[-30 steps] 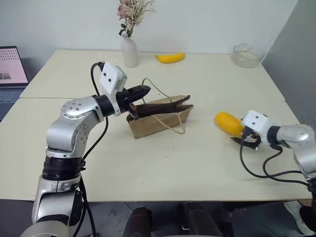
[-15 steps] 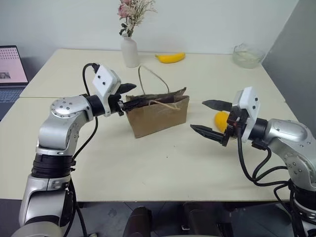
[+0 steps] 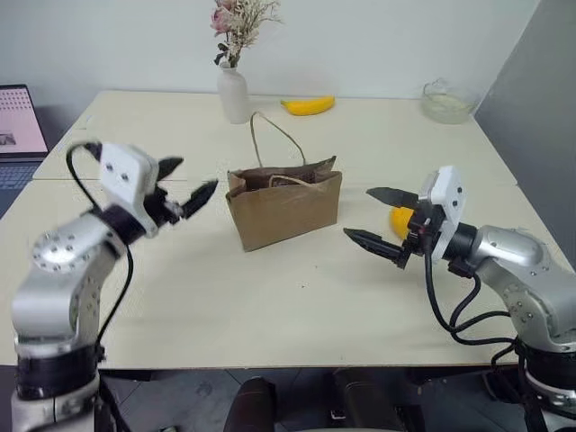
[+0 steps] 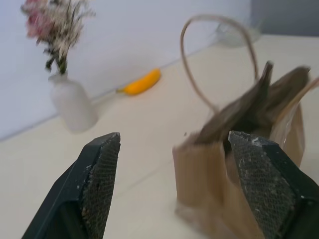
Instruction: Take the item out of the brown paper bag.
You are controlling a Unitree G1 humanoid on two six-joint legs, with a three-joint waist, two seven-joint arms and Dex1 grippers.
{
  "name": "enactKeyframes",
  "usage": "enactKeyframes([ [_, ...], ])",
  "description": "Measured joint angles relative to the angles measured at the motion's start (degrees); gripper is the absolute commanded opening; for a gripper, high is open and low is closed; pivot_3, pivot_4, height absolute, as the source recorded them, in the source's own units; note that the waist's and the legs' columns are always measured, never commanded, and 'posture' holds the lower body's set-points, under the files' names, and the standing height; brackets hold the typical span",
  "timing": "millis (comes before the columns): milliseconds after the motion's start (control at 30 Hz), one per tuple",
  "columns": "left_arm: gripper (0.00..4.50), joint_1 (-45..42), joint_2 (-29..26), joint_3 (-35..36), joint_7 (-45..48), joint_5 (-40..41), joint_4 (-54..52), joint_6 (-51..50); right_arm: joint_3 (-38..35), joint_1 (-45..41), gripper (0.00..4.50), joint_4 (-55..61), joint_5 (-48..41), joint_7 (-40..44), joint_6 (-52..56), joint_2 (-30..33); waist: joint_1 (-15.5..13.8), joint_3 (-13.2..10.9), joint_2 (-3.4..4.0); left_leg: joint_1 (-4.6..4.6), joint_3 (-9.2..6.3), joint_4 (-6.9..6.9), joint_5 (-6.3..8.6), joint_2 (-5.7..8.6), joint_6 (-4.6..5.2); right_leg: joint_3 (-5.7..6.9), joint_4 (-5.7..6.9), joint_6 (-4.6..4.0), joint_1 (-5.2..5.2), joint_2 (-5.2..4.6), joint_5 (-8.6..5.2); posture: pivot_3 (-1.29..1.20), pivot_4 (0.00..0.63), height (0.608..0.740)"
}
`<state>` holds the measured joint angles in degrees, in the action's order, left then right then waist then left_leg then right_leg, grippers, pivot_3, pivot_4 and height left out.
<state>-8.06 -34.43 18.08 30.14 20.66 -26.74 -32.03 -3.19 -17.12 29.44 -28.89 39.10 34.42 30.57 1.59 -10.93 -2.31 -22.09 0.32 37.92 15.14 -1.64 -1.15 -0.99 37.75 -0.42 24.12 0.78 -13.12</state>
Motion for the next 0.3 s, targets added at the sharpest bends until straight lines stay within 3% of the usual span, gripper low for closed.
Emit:
enactKeyframes([
  [100, 3.65, 5.58, 3.74, -1.60, -3.56, -1.63, -4.04, 0.17, 0.47, 2.74, 4.50, -1.36, 2.83, -2.22, -7.48, -5.60, -0.14, -0.03, -0.03, 0.01, -0.05, 0.05, -0.01, 0.01, -0.01, 0.05, 0.18, 0.00, 0.04, 0.00, 0.01, 0.00, 0.150, 0.740],
  [300, 3.65, 6.84, 7.99, -2.15, -7.89, -1.73, -8.43, 0.35, 3.52, 5.82, 4.50, -1.91, 4.70, -3.07, -9.62, -6.18, -0.24, 0.01, -0.04, 0.19, -0.01, 0.04, -0.01, 0.02, -0.01, 0.03, 0.20, -0.03, -0.06, 0.03, 0.00, 0.00, 0.150, 0.740],
])
